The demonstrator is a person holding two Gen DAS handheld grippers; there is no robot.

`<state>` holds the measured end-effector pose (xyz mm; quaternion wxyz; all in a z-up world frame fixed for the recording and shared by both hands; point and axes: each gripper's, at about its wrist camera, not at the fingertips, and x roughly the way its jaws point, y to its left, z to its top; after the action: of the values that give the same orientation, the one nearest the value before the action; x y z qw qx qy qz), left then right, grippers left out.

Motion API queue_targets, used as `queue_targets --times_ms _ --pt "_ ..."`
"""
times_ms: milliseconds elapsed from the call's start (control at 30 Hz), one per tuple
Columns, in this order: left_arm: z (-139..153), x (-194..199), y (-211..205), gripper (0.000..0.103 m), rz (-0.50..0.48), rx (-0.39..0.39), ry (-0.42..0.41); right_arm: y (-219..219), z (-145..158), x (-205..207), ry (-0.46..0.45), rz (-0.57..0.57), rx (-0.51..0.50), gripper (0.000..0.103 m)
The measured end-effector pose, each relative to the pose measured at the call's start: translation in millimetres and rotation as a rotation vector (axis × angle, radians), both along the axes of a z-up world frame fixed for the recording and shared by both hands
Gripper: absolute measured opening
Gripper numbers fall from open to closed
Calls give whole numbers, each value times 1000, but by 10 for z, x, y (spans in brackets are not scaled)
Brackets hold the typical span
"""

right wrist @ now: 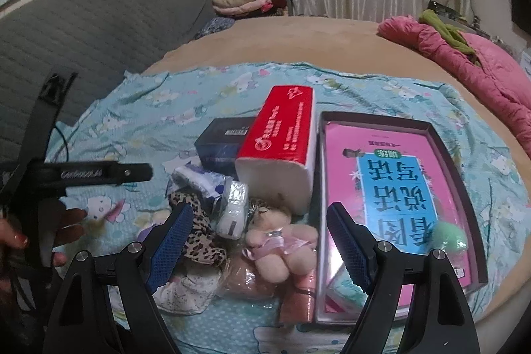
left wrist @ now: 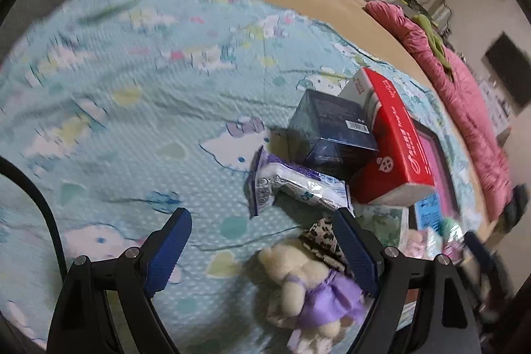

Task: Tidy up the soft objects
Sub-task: 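Grasp white-purple snack packet with left tool while right tool grasps white plastic packet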

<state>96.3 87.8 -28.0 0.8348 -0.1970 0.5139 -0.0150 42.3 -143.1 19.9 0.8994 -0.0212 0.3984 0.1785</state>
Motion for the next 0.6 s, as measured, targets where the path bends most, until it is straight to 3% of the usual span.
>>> queue_targets --times_ms 133,467,533,600 --pt "-189 155 65 86 31 -118 42 73 -67 54 10 9 -15 84" --pt "-410 404 34 80 46 -301 99 201 -251 244 36 15 -62 84" --pt "-422 438 -6 79 41 -290 103 228 -287 286 43 17 -60 84" --pt "-416 467 -20 79 51 -230 102 275 -331 322 51 31 -64 84"
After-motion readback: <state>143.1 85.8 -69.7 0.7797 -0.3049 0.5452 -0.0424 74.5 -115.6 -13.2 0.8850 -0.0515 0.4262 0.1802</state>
